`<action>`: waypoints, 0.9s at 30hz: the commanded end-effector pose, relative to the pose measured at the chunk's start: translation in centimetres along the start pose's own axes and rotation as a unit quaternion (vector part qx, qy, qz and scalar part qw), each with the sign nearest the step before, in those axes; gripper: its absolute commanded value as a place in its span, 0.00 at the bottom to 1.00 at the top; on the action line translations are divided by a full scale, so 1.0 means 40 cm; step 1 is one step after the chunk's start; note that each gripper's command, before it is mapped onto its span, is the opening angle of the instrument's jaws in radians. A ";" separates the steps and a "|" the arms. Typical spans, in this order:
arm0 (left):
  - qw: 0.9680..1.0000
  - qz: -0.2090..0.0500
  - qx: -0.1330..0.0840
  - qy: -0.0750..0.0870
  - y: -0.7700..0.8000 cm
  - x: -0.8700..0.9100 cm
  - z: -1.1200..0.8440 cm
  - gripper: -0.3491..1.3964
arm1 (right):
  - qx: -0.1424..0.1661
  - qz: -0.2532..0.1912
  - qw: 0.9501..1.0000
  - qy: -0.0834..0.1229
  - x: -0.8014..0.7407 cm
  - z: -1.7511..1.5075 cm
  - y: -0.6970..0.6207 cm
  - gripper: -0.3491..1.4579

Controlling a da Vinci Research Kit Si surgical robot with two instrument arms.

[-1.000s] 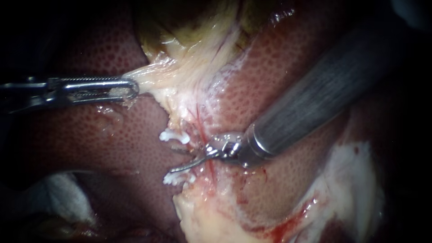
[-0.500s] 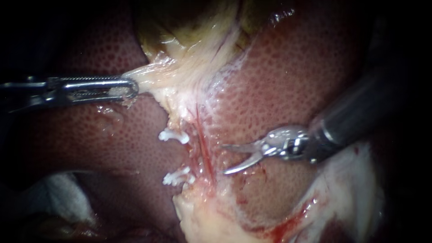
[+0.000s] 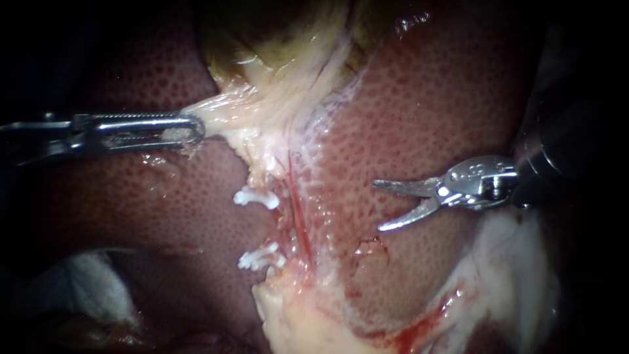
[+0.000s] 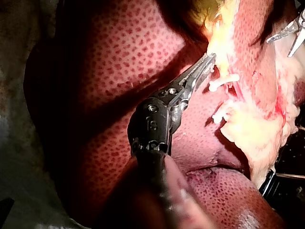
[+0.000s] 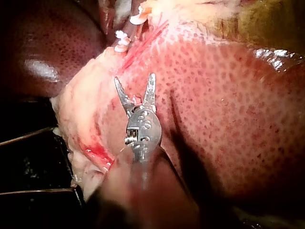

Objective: Go back from the cut left tube

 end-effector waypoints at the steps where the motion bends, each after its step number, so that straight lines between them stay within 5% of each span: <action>1: 1.000 0.002 -0.002 -0.001 -0.0001 -0.0008 0.0013 0.00 | 0.000 0.000 1.000 0.001 -0.0001 -0.0004 -0.0001 0.98; 8: 1.000 0.009 -0.018 -0.005 -0.0012 -0.0074 0.0144 0.00 | 0.001 -0.003 1.000 0.002 -0.0005 -0.0018 0.0000 0.98; 17: 0.999 0.013 -0.028 -0.013 0.0007 -0.0086 0.0278 0.00 | 0.003 -0.004 1.000 0.007 -0.0005 -0.0049 0.0009 0.98; 27: 0.999 0.016 -0.029 -0.020 0.0008 -0.0097 0.0317 0.00 | 0.002 -0.006 1.000 0.011 0.0001 -0.0055 0.0009 0.98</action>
